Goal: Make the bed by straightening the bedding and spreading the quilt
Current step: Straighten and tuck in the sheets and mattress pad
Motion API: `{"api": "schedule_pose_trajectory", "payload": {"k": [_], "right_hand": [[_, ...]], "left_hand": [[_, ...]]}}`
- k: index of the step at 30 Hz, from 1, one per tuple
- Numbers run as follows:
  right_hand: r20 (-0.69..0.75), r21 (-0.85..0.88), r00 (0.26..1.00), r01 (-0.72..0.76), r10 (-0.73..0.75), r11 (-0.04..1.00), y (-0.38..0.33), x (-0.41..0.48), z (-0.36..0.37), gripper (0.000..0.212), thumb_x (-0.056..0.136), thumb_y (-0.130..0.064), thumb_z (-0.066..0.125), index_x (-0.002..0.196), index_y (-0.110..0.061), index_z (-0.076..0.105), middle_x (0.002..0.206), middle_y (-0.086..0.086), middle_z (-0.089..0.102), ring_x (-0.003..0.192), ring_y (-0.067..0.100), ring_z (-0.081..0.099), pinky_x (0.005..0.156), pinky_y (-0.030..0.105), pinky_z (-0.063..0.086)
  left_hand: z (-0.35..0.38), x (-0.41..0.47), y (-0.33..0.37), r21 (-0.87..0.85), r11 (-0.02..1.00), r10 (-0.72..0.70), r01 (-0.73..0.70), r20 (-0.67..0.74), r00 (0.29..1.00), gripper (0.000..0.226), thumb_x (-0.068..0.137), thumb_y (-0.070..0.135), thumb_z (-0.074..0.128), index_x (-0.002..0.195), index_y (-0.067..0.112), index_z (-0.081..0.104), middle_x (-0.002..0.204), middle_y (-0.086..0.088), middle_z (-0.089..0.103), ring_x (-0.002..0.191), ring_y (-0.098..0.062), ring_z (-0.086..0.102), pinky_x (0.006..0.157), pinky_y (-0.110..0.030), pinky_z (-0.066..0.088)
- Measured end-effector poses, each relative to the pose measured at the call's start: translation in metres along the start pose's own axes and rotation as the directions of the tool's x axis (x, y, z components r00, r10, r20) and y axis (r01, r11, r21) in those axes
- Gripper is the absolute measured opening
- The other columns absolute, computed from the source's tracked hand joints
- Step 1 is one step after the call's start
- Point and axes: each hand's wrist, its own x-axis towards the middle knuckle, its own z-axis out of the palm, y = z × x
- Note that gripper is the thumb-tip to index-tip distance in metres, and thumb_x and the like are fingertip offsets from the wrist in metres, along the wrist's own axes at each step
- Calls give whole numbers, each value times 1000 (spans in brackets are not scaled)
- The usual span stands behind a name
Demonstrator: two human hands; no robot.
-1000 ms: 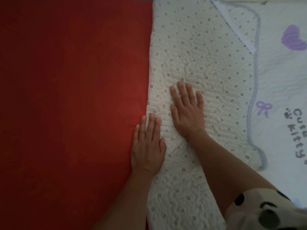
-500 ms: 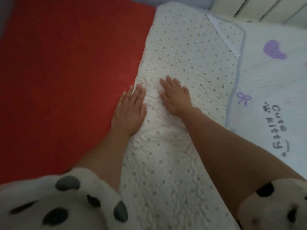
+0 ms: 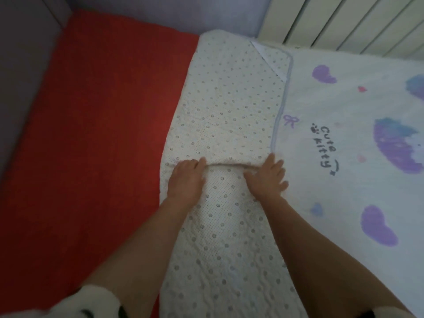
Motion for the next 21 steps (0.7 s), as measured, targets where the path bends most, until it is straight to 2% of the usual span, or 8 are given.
{"api": "schedule_pose_trajectory", "payload": {"k": [2,4,6,8,9,12,16,21], "right_hand": [[86,145,994,-83,71,986,3,-2,-2,105,86,-41,64,150,-16,-15,156,18,19,140,37,27,114,55,19],[115,296,992,-88,56,951,4,-6,-5,109,83,-32,71,150,-13,-12,148,16,34,118,31,47,107,49,33],[161,421,987,-96,30,902,1,-6,-7,95,86,-21,69,150,-5,2,140,16,42,94,20,50,80,31,49],[143,449,990,-58,-8,892,-8,-14,-5,75,87,-16,63,147,-2,20,123,15,50,80,16,50,50,19,43],[126,476,991,-27,-38,879,-14,-19,-3,66,88,-15,60,143,-1,28,110,12,53,72,14,51,46,19,42],[96,596,986,50,-133,801,-47,-44,1,49,90,-4,54,136,0,37,87,2,52,76,21,58,62,32,53],[113,607,973,91,-200,790,-105,-72,4,64,84,6,56,140,-10,30,104,8,50,73,16,54,53,25,47],[67,454,958,220,-279,863,-163,-101,18,65,81,7,56,140,-13,36,129,16,51,112,29,55,82,33,52]], "left_hand": [[-3,-2,2,30,999,-27,27,-6,1000,57,94,18,51,147,19,28,132,-3,51,123,-22,42,100,-33,35],[-4,-9,0,-6,1000,-31,31,13,999,59,92,13,52,146,20,29,135,-4,47,124,-22,41,96,-34,40],[-6,-20,0,-83,996,-29,35,72,997,59,92,16,54,146,19,30,141,-4,42,127,-21,39,98,-36,42],[-8,-35,-5,-139,990,-2,20,129,992,58,93,22,55,146,19,31,140,-3,42,126,-19,39,98,-38,43],[-10,-41,-9,-175,984,7,21,155,988,59,93,26,56,146,20,31,138,-3,44,125,-19,40,98,-38,43],[-22,-58,-20,-312,947,-22,74,166,986,65,90,35,62,146,20,33,137,-2,47,125,-18,43,103,-34,40],[-47,-74,-32,-509,845,-72,166,201,977,74,83,43,69,146,21,35,136,0,51,122,-15,50,98,-28,42],[-69,-86,-42,-670,677,-94,303,330,939,70,73,49,75,130,19,48,110,3,60,95,-12,60,71,-23,47]]}}
